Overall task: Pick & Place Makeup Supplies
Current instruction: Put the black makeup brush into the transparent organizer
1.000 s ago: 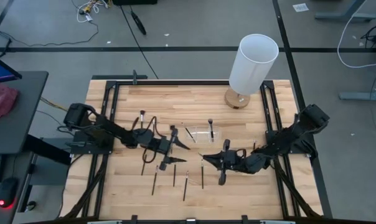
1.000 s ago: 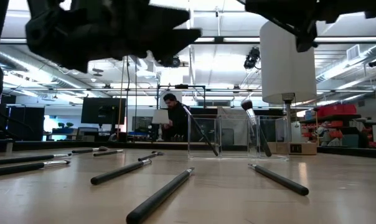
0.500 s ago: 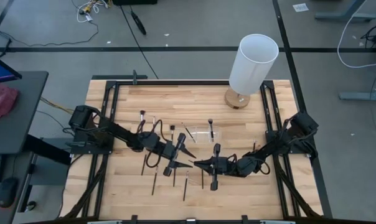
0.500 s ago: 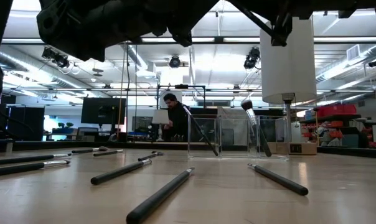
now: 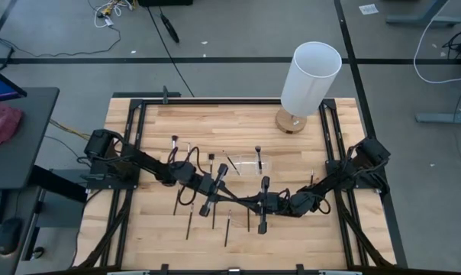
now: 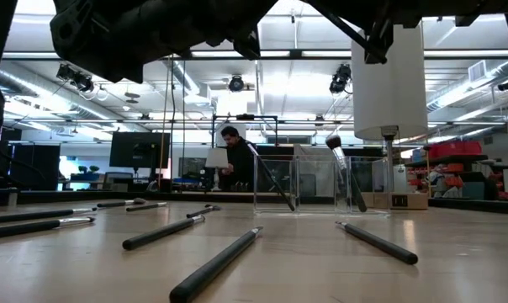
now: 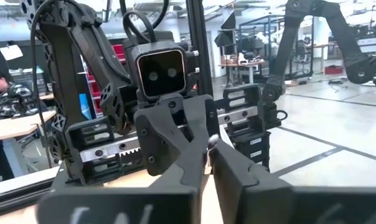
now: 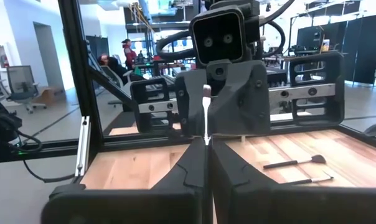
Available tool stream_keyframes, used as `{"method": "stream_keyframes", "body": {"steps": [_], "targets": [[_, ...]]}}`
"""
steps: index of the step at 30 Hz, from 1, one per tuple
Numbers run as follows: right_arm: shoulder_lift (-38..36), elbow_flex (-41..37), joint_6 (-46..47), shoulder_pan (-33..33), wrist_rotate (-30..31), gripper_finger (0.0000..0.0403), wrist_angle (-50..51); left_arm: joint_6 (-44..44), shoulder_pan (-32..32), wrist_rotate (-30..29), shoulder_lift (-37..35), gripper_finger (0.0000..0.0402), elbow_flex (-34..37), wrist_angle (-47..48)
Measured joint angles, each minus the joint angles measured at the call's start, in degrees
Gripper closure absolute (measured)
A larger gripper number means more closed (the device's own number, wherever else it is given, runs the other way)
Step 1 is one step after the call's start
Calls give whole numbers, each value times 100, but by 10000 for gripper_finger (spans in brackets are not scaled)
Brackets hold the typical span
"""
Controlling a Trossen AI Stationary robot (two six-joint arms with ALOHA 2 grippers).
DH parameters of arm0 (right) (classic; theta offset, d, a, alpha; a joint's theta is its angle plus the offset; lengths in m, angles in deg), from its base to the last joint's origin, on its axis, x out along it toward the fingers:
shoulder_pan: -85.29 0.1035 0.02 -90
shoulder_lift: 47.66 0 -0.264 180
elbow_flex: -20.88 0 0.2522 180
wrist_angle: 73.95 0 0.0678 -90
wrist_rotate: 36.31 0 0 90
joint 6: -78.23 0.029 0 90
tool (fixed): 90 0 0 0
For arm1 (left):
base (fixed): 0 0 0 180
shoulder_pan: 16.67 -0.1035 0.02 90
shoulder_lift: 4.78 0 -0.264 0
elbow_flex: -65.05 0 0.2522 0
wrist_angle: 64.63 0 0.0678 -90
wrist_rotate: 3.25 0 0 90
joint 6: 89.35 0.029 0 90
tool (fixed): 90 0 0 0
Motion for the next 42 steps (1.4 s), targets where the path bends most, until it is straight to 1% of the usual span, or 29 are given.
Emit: {"method": "stream_keyframes", "body": {"steps": [2, 6, 8, 13, 16, 19, 22, 25, 28, 32, 34, 37, 39, 42], "targets": [[0, 0, 0, 0, 6, 397, 2, 0, -2, 75, 0, 389, 0, 0], [0, 0, 18, 0, 23, 386, 216, -70, 11, 78, 0, 386, 0, 93], [0, 1, 15, 27, 198, 375, 323, -100, 20, 50, -25, 389, 2, 200], [-46, 0, -26, 253, 1063, 345, 635, -241, 24, -55, -181, 390, 2, 498], [-180, -9, 60, 449, 1798, 331, 1089, -314, 31, -129, -323, 389, 2, 752], [-332, -9, 401, 711, 2464, 322, 1624, -437, 9, -226, -520, 388, 2, 1132], [-380, -9, 861, 944, 2858, 317, 2193, -539, -40, -573, -811, 389, 2, 1601], [-380, -9, 1497, 1083, 2924, 317, 2760, -566, -121, -997, -1129, 389, 2, 2192], [-380, -9, 2406, 1143, 2887, 319, 3426, -787, -278, -1365, -1413, 388, 2, 2715], [-380, -9, 3510, 1111, 2813, 323, 4140, -958, -525, -1688, -1558, 387, 2, 2990], [-380, -9, 3891, 1069, 2810, 323, 4412, -954, -674, -1886, -1558, 388, 2, 2992], [-380, -9, 4124, 976, 2812, 323, 4537, -947, -976, -1921, -1517, 389, 1, 2945], [-380, -9, 4151, 903, 2810, 323, 4550, -973, -1199, -1829, -1474, 389, 2, 2993], [-380, -9, 4141, 779, 2817, 323, 4578, -989, -1451, -1859, -1255, 388, -4, 2928]]}}
